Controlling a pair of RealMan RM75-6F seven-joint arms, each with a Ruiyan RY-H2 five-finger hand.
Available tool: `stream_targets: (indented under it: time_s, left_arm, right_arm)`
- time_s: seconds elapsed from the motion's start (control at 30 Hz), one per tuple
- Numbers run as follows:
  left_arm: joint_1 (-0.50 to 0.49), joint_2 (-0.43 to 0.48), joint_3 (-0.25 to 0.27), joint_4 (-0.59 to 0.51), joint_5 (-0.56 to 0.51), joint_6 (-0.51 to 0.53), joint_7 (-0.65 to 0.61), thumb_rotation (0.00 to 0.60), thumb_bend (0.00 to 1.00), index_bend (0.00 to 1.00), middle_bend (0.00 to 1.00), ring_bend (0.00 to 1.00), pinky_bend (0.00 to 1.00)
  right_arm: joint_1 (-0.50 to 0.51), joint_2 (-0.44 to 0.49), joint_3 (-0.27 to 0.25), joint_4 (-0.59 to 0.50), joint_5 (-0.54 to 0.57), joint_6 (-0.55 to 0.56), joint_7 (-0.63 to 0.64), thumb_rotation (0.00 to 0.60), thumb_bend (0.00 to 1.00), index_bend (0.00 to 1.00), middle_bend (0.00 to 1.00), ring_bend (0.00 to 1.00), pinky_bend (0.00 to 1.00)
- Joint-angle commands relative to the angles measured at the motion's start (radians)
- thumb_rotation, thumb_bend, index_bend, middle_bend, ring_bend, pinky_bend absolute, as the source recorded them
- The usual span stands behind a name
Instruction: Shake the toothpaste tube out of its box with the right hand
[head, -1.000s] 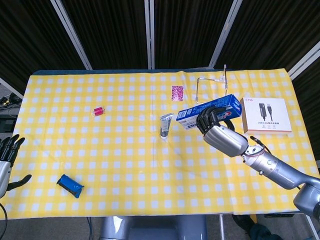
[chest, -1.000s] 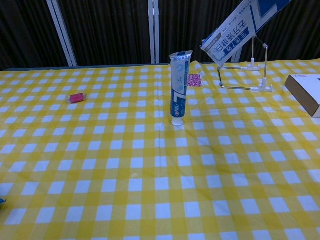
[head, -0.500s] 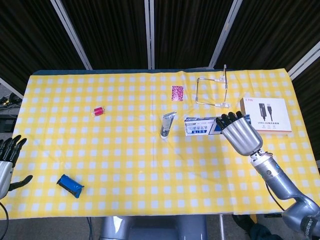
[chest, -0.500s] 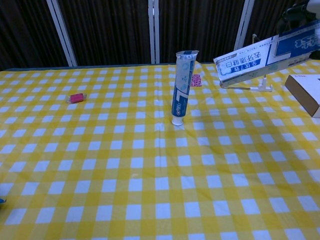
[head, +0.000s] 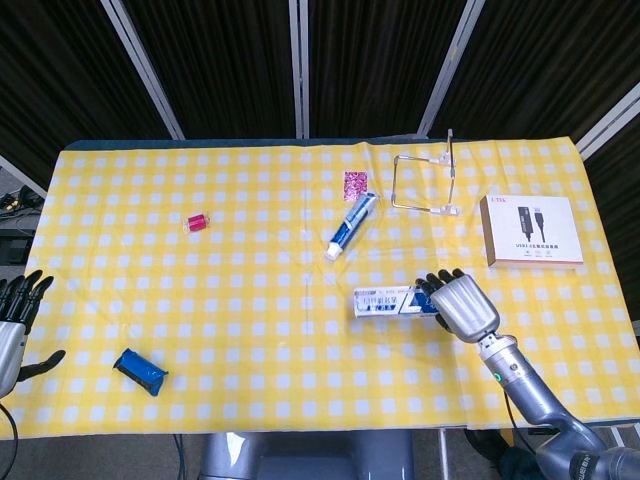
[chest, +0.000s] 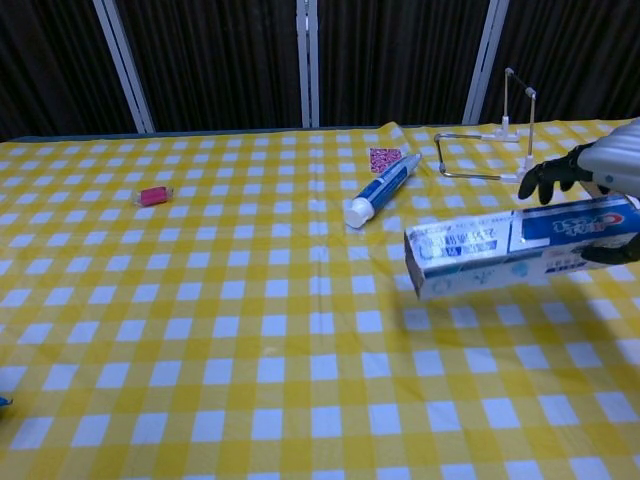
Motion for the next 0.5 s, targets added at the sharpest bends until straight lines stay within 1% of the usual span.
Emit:
stream_targets:
  time_s: [0.03,0.1,0.17,0.3,0.4,0.5]
  left_arm:
    - [0.0,0.001,-0.001,0.0,-0.002,-0.001,-0.003,0.6,0.0,0.0,0.0,0.0,0.0]
    - [0.0,0.003,-0.001,0.0,-0.003,-0.002,-0.006,0.6,0.0,0.0,0.0,0.0,0.0]
    - [0.0,0.005,-0.001,-0.001,-0.004,-0.001,-0.01,0.6,0.0,0.0,0.0,0.0,0.0]
    - [0.002,0.009,-0.001,-0.001,-0.002,0.003,-0.018,0.6,0.0,0.0,0.0,0.0,0.0]
    - [0.003,0.011,-0.001,-0.003,0.002,0.008,-0.021,0.6,0.0,0.0,0.0,0.0,0.0]
    - [0.006,0.012,0.002,-0.006,0.01,0.013,-0.022,0.6,0.0,0.0,0.0,0.0,0.0]
  right_arm:
    - [-0.003,0.021,-0.019,-0.066,0.051,-0.052,0.014,0.6,0.0,0.0,0.0,0.02,0.17]
    - [-0.01,0.04,-0.019,-0.108,0.062,-0.044,0.002,0.6,0.0,0.0,0.0,0.01,0.14]
    - [-0.026,0.061,-0.023,-0.135,0.05,-0.013,0.0,0.6,0.0,0.0,0.0,0.0,0.13]
    - [-0.071,0.112,-0.04,-0.158,0.006,0.072,0.029,0.6,0.0,0.0,0.0,0.0,0.09]
    - [-0.116,0.15,-0.053,-0.148,-0.033,0.156,0.063,0.6,0.0,0.0,0.0,0.0,0.05]
    - [-0.172,0.18,-0.071,-0.085,-0.1,0.273,0.109,0.6,0.0,0.0,0.0,0.0,0.0]
